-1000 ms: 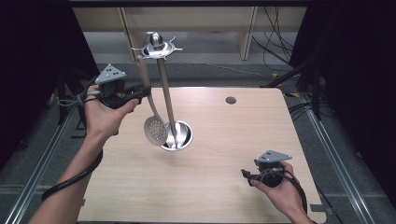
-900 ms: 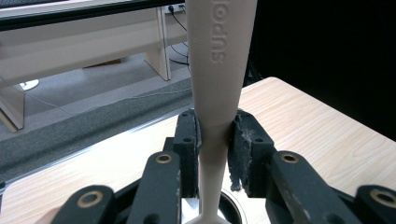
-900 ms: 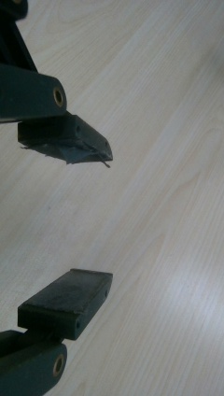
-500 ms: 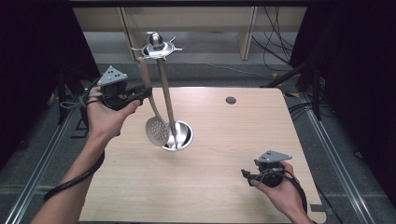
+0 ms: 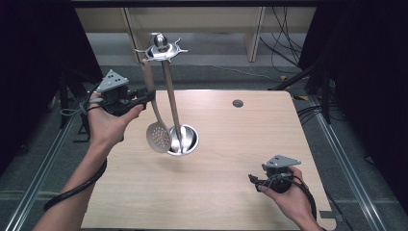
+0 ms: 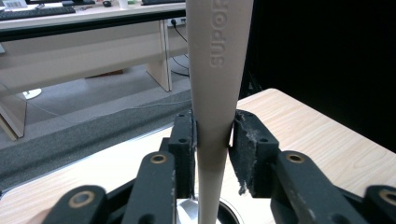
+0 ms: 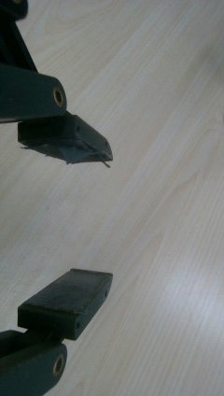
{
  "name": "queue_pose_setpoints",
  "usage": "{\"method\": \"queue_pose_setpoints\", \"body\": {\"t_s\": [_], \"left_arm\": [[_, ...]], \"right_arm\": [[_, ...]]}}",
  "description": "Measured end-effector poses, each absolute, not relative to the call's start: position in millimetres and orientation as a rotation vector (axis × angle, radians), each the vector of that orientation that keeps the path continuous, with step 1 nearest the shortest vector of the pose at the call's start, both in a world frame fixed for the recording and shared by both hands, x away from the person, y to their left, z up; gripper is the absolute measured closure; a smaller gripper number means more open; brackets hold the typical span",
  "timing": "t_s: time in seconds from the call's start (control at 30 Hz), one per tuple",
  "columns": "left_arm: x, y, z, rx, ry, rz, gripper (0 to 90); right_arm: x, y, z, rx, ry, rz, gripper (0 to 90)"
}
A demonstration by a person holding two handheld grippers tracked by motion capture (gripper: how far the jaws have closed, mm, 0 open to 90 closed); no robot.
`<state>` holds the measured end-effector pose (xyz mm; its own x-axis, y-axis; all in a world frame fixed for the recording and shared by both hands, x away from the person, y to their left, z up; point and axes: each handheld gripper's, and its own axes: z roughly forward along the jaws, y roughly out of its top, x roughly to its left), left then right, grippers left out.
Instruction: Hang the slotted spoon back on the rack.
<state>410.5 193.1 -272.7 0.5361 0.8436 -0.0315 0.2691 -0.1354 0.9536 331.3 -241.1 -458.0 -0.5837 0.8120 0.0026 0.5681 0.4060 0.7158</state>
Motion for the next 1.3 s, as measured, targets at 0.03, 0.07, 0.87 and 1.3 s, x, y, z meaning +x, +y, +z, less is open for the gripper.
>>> {"method": "queue_pose_setpoints", "body": {"t_s": [0.03,0.07,0.87,1.3], "left_arm": [[409.3,193.6,-272.6,1.674,0.95,0.645,67.2],[408.4,194.0,-272.3,1.669,0.95,0.646,66.2],[349.1,238.6,-317.6,1.614,0.96,0.68,33.0],[330.6,250.3,-382.7,1.683,1.052,0.616,32.1]], "right_arm": [[330.7,-240.9,-457.7,1.204,2.316,0.979,35.8],[330.7,-240.9,-457.7,1.204,2.315,0.98,35.8],[330.3,-240.5,-456.9,1.213,2.303,0.99,36.0],[331.0,-241.7,-457.9,1.183,2.306,0.978,35.9]]}}
